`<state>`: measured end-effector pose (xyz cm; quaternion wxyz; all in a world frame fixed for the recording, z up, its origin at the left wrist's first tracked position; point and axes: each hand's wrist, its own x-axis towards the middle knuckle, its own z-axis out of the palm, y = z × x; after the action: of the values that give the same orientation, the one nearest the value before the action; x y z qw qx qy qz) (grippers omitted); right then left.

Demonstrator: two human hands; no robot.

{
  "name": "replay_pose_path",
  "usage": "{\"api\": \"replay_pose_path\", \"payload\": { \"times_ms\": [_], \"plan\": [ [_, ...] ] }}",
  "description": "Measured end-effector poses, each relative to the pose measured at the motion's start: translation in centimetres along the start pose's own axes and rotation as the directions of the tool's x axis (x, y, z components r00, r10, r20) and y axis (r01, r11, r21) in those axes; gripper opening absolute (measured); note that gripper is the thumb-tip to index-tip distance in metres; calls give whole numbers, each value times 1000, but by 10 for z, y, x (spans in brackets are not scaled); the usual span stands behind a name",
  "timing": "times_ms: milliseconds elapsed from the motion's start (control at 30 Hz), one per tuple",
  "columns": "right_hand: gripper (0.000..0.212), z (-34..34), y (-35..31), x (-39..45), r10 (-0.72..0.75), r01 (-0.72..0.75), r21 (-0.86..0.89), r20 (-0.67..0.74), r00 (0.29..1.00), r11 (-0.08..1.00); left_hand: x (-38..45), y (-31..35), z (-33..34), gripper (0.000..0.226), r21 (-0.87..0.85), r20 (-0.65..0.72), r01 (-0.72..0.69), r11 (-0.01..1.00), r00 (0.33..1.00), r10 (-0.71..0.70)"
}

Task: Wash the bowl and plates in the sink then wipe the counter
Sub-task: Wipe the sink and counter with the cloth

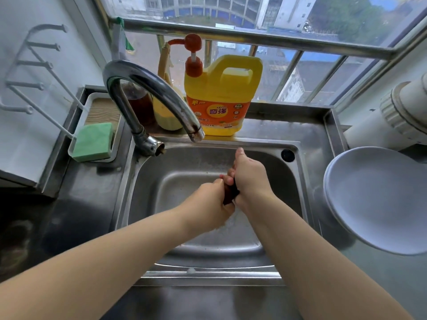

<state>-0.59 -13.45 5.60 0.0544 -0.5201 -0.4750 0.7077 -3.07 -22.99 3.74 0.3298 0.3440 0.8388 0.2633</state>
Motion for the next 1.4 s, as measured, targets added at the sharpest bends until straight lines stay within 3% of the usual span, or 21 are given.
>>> {"api": "replay_pose_path", "payload": {
  "times_ms": [67, 167, 367, 433, 500, 600, 667, 800, 900, 967, 1000, 1033, 1067, 1100, 1133, 1167, 1233, 1300, 1400],
  "plan": [
    [43, 1, 6, 12, 74, -83, -92, -92, 993, 992, 7, -10, 5, 23, 152, 14, -18, 988, 1000, 16],
    [46, 3, 14, 24, 144, -169, -170, -149, 978, 971, 12, -17, 7, 21, 315, 70, -57, 947, 997, 36],
    [45, 3, 10, 31, 189, -195, -36, -129, 973, 980, 14, -27, 5, 31, 433, 65, -243, 868, 969, 239],
    [43, 4, 3, 30, 190, -189, 23, -127, 973, 982, 10, -27, 6, 36, 348, -20, -256, 902, 960, 281],
    [39, 3, 0, 27, 237, -220, 167, -92, 967, 961, 4, -23, 8, 33, 105, -129, -234, 967, 960, 246],
    [38, 1, -2, 16, 259, -235, 343, -24, 966, 909, -3, -18, 10, 30, -192, -214, -186, 964, 966, 144],
    [42, 1, 1, 10, 228, -205, 351, -27, 973, 914, -6, -15, 12, 32, -242, -253, -186, 952, 960, 124],
    [54, 0, 11, 1, 98, -90, 183, -36, 995, 979, -7, -10, 1, 27, -279, -298, -116, 953, 954, 29],
    [57, -14, 15, -8, 21, -68, 282, 168, 986, 957, -6, -11, -12, 34, -311, -275, -122, 942, 961, 34],
    [56, -30, 16, -13, -113, -54, 368, 418, 902, 928, -14, -2, -21, 37, -557, -163, -61, 828, 986, -37],
    [59, -37, 16, -14, -185, -37, 394, 511, 839, 919, -17, 4, -26, 32, -742, -28, 39, 670, 996, -90],
    [69, -44, 16, -14, -234, -22, 400, 578, 781, 916, -21, 11, -28, 27, -875, 161, 191, 445, 981, -105],
    [79, -49, 16, -13, -277, -1, 403, 630, 725, 915, -25, 18, -29, 24, -909, 340, 348, 230, 938, -75],
    [82, -51, 15, -13, -321, 25, 404, 684, 655, 914, -29, 24, -28, 23, -885, 459, 459, 78, 888, -21],
    [73, -49, 14, -15, -364, 63, 408, 721, 589, 911, -32, 27, -25, 25, -852, 522, 522, -19, 852, 32],
    [55, -46, 13, -17, -404, 124, 411, 717, 568, 903, -35, 28, -23, 29, -830, 546, 552, -75, 833, 86],
    [25, -38, 5, -25, -448, 166, 444, 664, 599, 880, -43, 32, -23, 37, -839, 526, 537, -88, 842, 121],
    [36, -30, -1, -37, -419, 107, 483, 604, 678, 869, -51, 37, -25, 37, -884, 466, 466, 9, 882, 72],
    [47, -20, -9, -44, -252, -9, 516, 433, 865, 857, -54, 42, -26, 36, -917, 352, 349, 193, 936, -20]
  ]
}}
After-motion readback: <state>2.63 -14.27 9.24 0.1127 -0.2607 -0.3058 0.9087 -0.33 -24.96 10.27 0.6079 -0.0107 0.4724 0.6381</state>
